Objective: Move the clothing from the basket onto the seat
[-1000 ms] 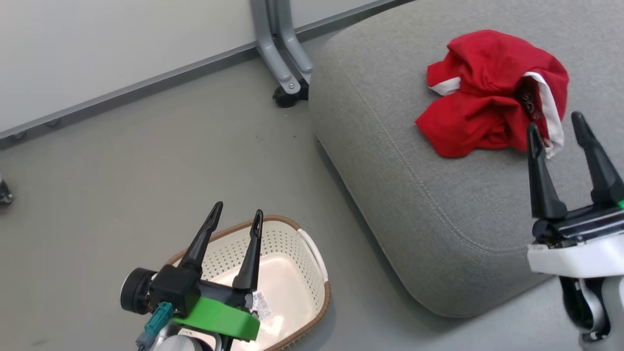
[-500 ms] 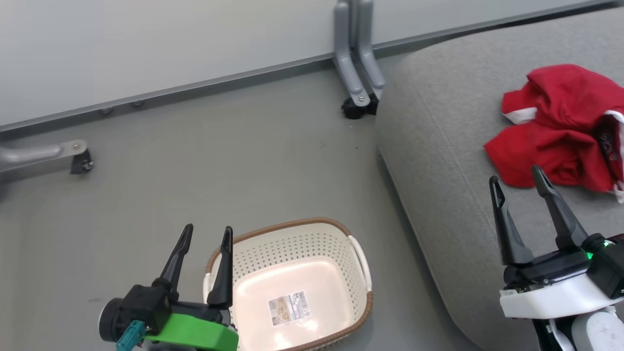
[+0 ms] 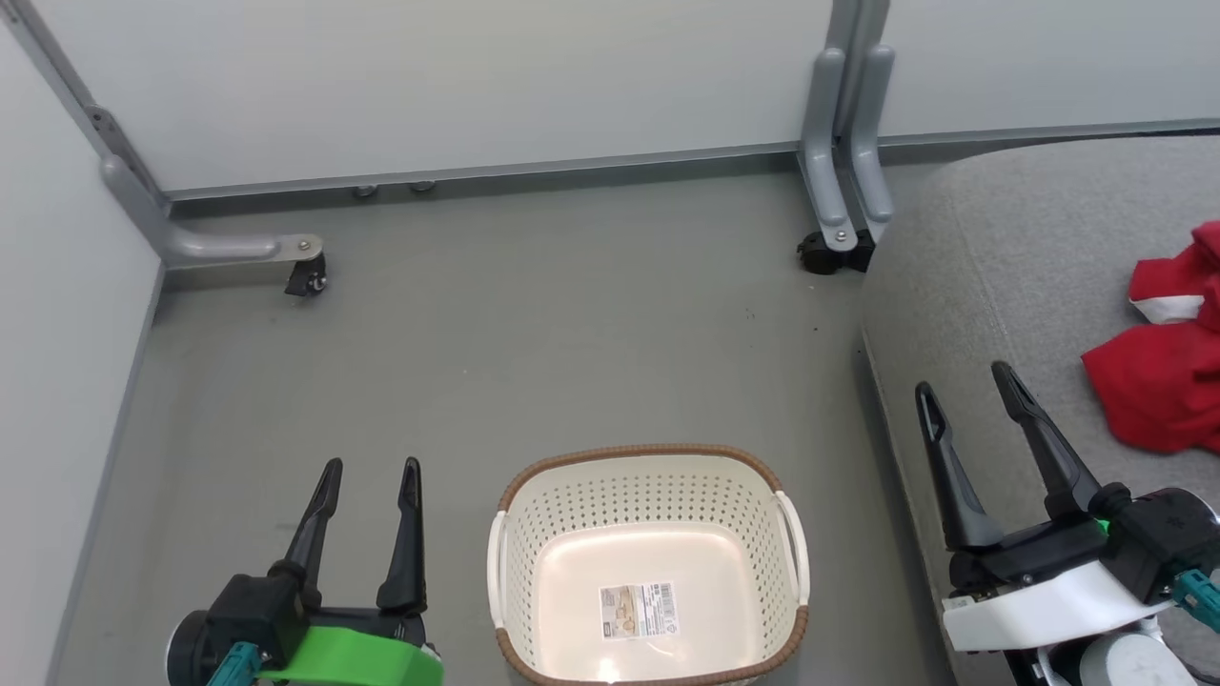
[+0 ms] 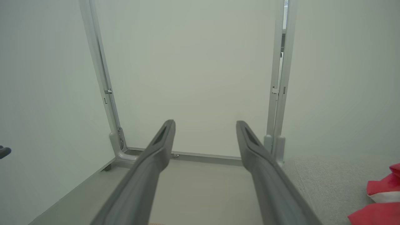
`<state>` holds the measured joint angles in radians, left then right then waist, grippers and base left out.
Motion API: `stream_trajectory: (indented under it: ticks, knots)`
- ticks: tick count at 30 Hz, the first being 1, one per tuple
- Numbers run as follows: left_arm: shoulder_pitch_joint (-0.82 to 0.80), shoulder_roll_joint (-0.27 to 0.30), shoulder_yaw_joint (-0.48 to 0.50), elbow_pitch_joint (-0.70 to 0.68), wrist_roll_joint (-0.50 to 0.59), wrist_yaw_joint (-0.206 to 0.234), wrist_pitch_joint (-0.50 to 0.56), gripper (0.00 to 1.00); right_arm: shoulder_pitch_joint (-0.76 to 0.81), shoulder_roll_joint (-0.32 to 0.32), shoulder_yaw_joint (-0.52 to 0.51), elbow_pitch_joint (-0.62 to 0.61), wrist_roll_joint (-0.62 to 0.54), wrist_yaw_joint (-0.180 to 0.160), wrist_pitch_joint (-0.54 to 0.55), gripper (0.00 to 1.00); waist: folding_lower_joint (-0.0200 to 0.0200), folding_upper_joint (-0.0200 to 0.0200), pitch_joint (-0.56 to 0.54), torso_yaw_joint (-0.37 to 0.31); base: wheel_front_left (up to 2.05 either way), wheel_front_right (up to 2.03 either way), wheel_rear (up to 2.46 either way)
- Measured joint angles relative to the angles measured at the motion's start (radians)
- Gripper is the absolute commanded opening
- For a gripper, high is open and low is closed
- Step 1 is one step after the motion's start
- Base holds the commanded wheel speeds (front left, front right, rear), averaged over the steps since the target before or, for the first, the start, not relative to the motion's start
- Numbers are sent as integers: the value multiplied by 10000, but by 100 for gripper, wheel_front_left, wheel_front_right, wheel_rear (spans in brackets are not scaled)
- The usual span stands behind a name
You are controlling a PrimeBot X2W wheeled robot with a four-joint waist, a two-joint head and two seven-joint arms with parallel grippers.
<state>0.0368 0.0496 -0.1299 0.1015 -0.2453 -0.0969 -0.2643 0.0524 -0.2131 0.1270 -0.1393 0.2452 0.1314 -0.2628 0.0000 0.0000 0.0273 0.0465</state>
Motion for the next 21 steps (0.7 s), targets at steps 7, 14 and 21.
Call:
stream_trajectory:
  ticks: [7, 14, 21]
  knots:
    - [127, -2, -56, 52, -21, -13, 0, 100, 23, 142, 40, 117, -40, 0, 0, 100, 0, 0, -166, 683, 0, 0, 0]
    - [187, 0, -65, 88, -19, 52, 0, 100, 55, 265, -17, 176, -75, 0, 0, 100, 0, 0, -302, 1079, 0, 0, 0]
    - [199, -2, -90, 98, 94, 92, 0, 100, 264, 566, -541, 633, -276, 0, 0, 100, 0, 0, -282, 867, 0, 0, 0]
